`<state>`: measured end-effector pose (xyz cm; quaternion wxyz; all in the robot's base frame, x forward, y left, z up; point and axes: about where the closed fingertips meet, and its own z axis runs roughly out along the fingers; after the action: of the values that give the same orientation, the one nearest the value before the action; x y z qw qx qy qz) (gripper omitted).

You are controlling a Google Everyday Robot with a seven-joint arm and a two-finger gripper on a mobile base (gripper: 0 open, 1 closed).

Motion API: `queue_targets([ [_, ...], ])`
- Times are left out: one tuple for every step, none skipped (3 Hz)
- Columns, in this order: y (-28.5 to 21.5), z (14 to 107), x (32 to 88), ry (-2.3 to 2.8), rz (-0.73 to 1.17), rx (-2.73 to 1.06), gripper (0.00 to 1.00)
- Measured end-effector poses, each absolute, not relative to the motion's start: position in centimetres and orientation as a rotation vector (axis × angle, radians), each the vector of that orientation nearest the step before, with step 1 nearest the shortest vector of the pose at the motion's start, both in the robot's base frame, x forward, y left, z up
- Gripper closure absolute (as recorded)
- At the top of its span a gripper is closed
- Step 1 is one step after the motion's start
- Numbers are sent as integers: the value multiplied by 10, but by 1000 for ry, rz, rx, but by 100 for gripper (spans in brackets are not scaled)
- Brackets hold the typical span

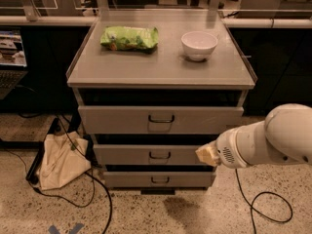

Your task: Open middle drawer

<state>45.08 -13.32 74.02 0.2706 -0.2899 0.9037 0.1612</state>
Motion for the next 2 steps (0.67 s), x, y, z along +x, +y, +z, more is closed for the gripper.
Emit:
queue_targets([
  [-133,740,451,2435,434,-781,96],
  [-135,730,459,2405,429,-705,100],
])
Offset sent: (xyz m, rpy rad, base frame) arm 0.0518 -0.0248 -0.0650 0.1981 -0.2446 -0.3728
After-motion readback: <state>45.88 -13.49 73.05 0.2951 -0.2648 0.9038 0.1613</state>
